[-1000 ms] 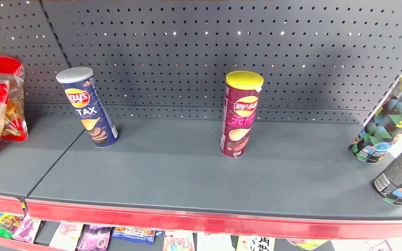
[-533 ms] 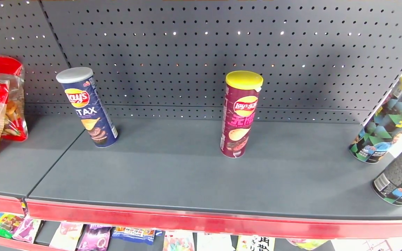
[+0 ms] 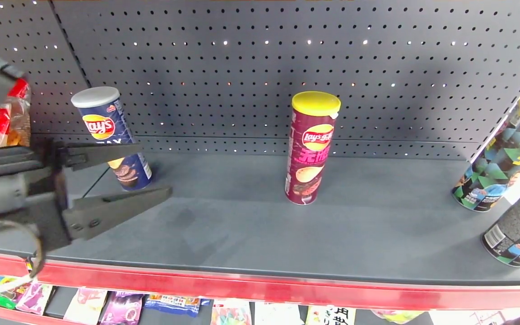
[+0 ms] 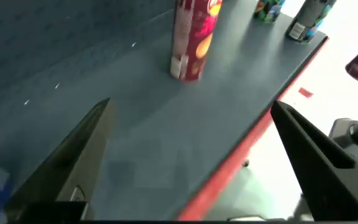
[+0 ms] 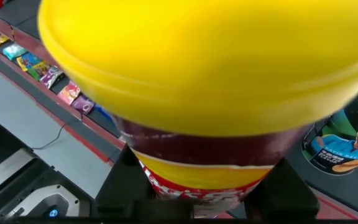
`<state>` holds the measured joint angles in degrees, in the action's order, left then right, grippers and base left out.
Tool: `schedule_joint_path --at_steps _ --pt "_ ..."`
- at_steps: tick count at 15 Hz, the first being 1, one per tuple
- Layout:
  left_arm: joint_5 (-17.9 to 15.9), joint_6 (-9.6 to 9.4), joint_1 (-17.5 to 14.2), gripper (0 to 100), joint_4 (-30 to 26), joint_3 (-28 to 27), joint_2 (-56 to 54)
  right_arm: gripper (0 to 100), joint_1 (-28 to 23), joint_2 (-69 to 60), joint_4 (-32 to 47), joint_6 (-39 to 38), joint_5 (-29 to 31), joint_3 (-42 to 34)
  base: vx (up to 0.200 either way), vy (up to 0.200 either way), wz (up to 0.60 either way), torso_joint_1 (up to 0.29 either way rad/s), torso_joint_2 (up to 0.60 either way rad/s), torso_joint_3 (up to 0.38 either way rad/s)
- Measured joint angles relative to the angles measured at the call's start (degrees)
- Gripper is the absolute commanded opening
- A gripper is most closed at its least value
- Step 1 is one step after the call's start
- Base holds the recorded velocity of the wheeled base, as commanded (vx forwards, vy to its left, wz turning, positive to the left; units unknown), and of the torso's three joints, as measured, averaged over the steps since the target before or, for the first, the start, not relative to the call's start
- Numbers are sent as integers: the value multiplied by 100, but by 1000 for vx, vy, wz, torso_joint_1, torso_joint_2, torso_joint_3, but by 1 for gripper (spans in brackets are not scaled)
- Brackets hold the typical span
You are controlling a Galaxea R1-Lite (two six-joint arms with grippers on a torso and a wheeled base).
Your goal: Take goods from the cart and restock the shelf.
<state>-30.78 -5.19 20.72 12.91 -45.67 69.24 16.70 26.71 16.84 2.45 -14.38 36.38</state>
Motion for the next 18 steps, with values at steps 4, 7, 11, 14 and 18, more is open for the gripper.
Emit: schedule_joint_path --at_steps 4,7,11,14,18 --pt "-45 -39 577 100 523 -968 1540 0 -2 21 -9 -202 24 -5 0 0 0 0 0 0" --pt "-33 -156 807 100 641 -1560 2267 0 -2 21 -6 -252 51 -13 0 0 0 0 0 0" --pt "-50 -323 946 100 690 -2454 3211 0 -11 18 -6 -255 67 -13 0 0 0 0 0 0" --pt "-52 -332 1086 100 692 -2972 3723 0 -11 11 5 -266 71 -33 0 0 0 0 0 0" --pt "-22 -334 1221 100 692 -3576 4247 0 -22 5 13 -272 71 -35 0 0 0 0 0 0"
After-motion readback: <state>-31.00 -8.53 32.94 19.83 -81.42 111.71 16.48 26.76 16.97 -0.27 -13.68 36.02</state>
